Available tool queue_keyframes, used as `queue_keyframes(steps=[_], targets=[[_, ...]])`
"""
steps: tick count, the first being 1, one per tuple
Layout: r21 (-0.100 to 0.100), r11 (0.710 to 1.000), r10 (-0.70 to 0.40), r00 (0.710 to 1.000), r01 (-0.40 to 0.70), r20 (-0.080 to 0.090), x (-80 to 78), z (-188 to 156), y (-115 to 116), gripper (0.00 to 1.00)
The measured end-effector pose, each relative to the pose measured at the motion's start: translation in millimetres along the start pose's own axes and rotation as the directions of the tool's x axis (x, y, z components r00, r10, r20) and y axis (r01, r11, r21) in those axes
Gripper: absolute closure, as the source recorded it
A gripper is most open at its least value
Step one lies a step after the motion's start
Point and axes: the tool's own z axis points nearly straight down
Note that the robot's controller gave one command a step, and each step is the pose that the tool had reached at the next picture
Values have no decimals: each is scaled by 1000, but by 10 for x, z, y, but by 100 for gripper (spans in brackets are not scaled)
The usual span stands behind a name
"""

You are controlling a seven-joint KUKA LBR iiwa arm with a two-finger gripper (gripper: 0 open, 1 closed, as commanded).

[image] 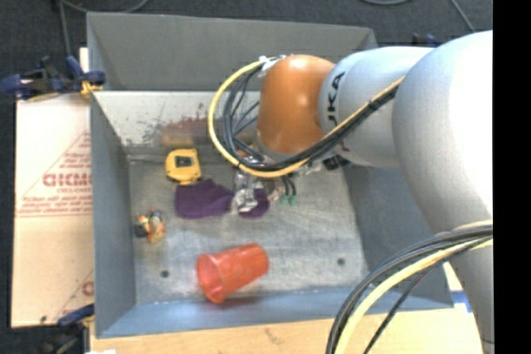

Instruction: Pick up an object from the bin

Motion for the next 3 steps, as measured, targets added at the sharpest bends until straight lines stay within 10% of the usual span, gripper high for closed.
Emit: queue_keyframes(steps=[3], targets=[[0,1000,0,1000,0,2,12,-75,-2,100]])
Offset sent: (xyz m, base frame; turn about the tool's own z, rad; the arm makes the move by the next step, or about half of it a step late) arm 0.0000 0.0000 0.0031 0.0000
